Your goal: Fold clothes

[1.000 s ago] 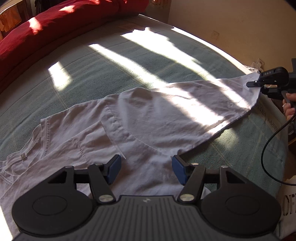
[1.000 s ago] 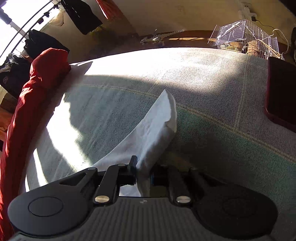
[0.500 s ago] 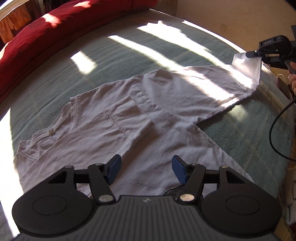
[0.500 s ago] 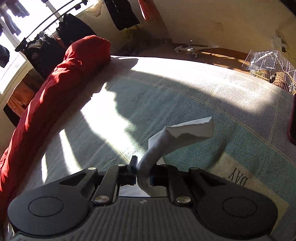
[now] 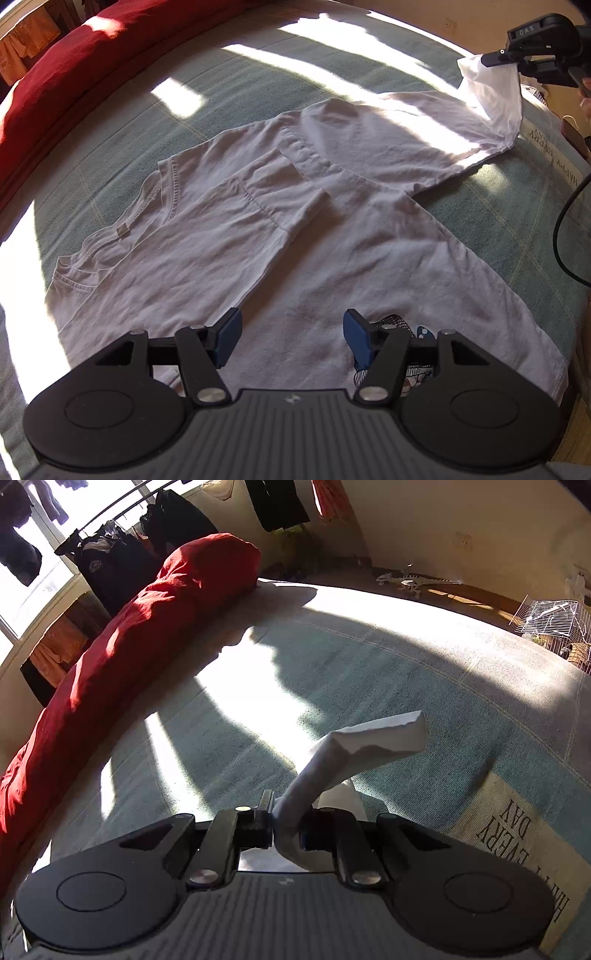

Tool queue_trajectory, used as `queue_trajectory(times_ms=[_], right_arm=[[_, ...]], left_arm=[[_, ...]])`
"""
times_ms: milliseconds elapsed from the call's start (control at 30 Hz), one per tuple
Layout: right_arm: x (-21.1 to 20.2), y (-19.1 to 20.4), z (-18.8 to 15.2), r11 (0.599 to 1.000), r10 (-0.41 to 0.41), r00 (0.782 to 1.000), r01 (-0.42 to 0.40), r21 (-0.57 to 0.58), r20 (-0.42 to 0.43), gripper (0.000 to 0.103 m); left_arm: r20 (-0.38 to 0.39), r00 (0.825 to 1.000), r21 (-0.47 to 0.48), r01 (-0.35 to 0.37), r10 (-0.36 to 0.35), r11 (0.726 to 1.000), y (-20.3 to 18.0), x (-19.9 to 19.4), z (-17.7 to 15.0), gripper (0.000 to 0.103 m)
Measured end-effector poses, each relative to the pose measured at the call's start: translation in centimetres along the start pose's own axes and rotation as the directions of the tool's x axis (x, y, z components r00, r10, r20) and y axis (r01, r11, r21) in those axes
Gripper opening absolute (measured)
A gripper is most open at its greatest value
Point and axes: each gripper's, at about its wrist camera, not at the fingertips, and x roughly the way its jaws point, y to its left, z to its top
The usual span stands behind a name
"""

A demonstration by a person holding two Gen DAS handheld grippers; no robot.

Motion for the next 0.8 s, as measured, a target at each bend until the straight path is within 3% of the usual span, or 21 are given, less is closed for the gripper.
queue_trajectory(times_ms=[367,800], right_arm=[[0.2,5.3,-0.9,0.996,0.064,0.998,-0.066,-0.060,-0.022,0.014],[1.7,12.2,-3.8,0.983,0.136,0.987,-0.146,-0.115,-0.088,0.014]], left_arm=[[0.008,1.000,0.027,0.020,-0.021,0.999,0.6,-0.8,-1.0,0.062],[0.000,1.000,-0.020,0.020,-0.020,1.000,3.9,-2.2,-4.4,0.062]])
